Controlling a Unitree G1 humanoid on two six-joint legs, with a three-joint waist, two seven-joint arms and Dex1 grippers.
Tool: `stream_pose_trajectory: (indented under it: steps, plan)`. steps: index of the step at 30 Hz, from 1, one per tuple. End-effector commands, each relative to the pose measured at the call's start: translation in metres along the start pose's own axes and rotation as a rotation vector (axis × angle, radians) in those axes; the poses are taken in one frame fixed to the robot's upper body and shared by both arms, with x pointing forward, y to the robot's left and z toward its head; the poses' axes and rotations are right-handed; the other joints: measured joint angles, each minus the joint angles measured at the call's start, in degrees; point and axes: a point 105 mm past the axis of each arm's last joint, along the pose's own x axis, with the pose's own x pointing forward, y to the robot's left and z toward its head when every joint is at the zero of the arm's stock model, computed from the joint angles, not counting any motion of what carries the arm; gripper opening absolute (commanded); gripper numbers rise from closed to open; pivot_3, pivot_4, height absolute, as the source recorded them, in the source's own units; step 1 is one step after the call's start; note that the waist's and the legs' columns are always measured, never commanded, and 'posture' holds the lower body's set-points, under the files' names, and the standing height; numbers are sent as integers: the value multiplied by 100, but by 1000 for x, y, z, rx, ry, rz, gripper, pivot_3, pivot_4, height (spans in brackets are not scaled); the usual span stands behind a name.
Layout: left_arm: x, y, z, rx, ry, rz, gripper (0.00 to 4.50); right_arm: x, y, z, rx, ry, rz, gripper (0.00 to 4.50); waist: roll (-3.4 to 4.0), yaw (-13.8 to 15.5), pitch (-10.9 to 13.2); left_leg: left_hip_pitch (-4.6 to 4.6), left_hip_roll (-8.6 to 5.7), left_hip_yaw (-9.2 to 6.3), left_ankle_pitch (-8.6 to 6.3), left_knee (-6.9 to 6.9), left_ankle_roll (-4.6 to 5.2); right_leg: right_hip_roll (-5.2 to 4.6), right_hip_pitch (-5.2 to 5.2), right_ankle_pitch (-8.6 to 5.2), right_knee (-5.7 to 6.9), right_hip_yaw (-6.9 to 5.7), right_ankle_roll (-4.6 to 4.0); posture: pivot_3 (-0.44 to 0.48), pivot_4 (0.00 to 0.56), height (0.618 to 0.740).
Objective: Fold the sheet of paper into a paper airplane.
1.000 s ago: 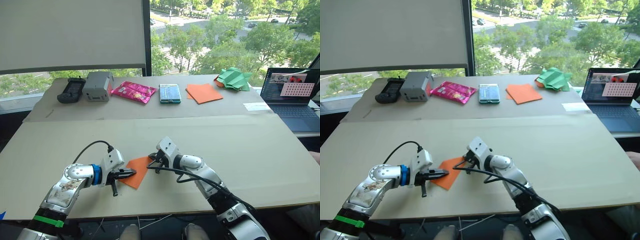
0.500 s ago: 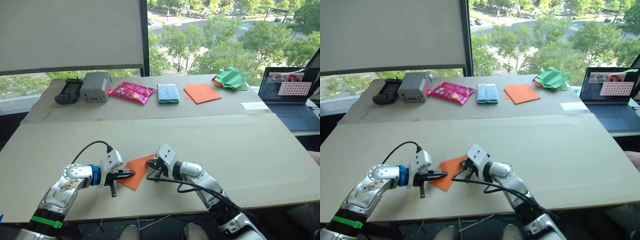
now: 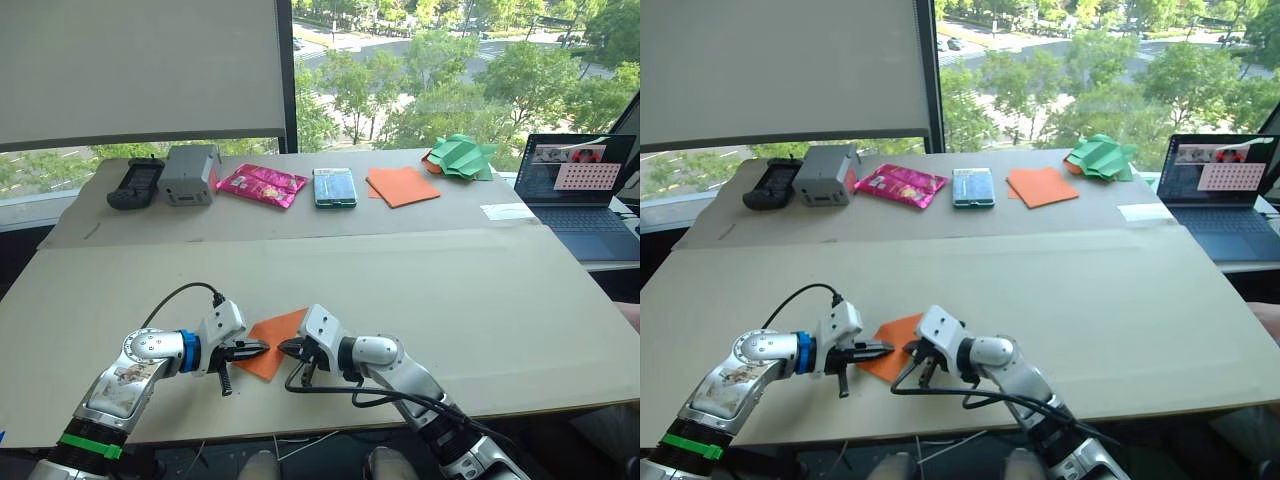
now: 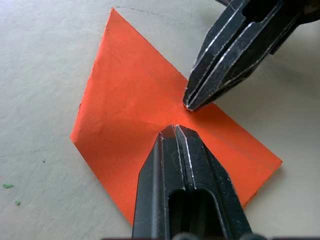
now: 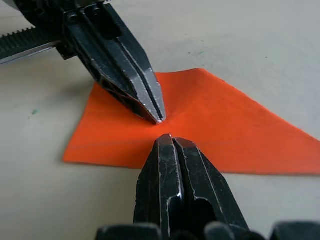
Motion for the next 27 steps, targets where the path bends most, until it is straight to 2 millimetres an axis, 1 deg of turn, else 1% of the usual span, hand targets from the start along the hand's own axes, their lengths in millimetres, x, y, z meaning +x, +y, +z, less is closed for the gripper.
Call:
stream_pose_trajectory:
  steps: [1,12,16,18,19,22,23,25,27]
  plan:
    - [-1,-10,-18,-54,74,-29,21,3,28,-38,59,152,98,0,0,-4,0,2,0,0,0,-1,0,0,0,0,0,0,0,0,150,706]
    - [-7,-17,-23,-70,99,-38,21,4,59,-40,8,180,198,0,0,-25,0,15,1,0,-7,-5,-10,-3,-3,-2,-5,0,-2,0,150,706]
    - [-9,-18,-24,-73,106,-39,21,5,61,-40,5,181,202,0,-1,-33,1,20,1,1,-14,-5,-22,-5,-5,-2,-6,1,-2,0,150,706]
    - [-8,-18,-24,-74,106,-38,21,4,54,-37,-8,168,171,0,-1,-32,1,24,1,1,-18,-5,-27,-6,-5,-2,-6,0,-3,0,150,706]
    - [-8,-17,-23,-73,103,-36,21,2,49,-33,-11,146,147,0,-2,-27,2,25,1,1,-18,-5,-28,-6,-5,-2,-6,0,-3,0,150,706]
    - [-13,-9,-15,-60,80,-20,21,-15,29,-8,-36,47,82,0,-6,9,12,18,0,1,-19,-3,-29,-6,-9,-2,-8,1,-3,0,150,706]
    - [-15,-7,-12,-55,73,-17,21,-21,25,-3,-44,31,71,0,-7,23,17,12,0,2,-19,0,-29,-7,-13,-2,-11,0,-2,0,150,706]
    - [-27,5,2,-31,36,3,21,-38,21,14,-40,-19,56,0,-24,61,36,-8,0,2,-19,7,-30,-8,-20,-2,-14,-1,-2,0,150,706]
    - [-36,12,12,-10,14,17,21,-49,20,23,-39,-40,48,0,-43,96,46,-43,0,3,-19,7,-30,-8,-58,-2,-14,-1,-2,0,150,706]
